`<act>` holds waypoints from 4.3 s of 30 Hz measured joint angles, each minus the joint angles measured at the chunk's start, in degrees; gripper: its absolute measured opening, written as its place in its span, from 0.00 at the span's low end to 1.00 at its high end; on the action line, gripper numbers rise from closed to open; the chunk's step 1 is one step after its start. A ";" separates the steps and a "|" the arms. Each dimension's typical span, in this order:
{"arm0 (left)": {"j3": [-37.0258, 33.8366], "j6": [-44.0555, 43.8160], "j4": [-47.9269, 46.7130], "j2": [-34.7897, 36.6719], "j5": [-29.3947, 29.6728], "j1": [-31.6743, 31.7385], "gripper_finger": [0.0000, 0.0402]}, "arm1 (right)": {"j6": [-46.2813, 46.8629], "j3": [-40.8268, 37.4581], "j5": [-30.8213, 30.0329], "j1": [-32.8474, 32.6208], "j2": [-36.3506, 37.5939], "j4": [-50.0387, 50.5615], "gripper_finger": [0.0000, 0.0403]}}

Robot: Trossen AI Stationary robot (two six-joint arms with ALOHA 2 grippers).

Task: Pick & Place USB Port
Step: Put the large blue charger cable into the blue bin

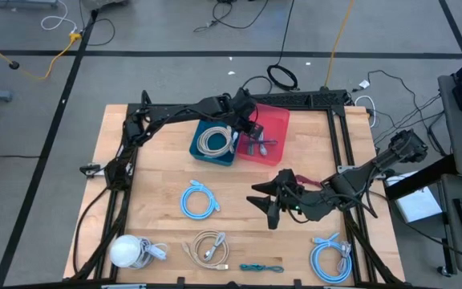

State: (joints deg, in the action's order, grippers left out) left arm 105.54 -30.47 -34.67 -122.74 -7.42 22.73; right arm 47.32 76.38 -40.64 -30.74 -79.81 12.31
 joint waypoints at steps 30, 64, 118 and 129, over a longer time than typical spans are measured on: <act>-0.02 15.41 -32.15 28.34 14.21 -13.61 0.28 | 25.38 -5.39 25.97 -3.15 0.00 66.54 0.50; -5.19 6.75 -37.99 32.68 28.39 -25.55 0.28 | 39.50 -26.12 47.81 -29.62 -2.95 32.43 0.49; -13.84 2.72 -28.21 41.46 25.67 -25.08 0.27 | 61.34 -26.51 2.89 -10.96 -17.79 18.98 0.00; -13.84 2.46 -28.99 41.46 25.62 -25.17 0.27 | 44.64 -26.34 -3.23 -4.45 -15.65 2.51 0.00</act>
State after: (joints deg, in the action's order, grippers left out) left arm 91.70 -28.01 -63.66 -81.28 18.20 -2.44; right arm 91.96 50.04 -43.88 -35.19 -95.47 14.82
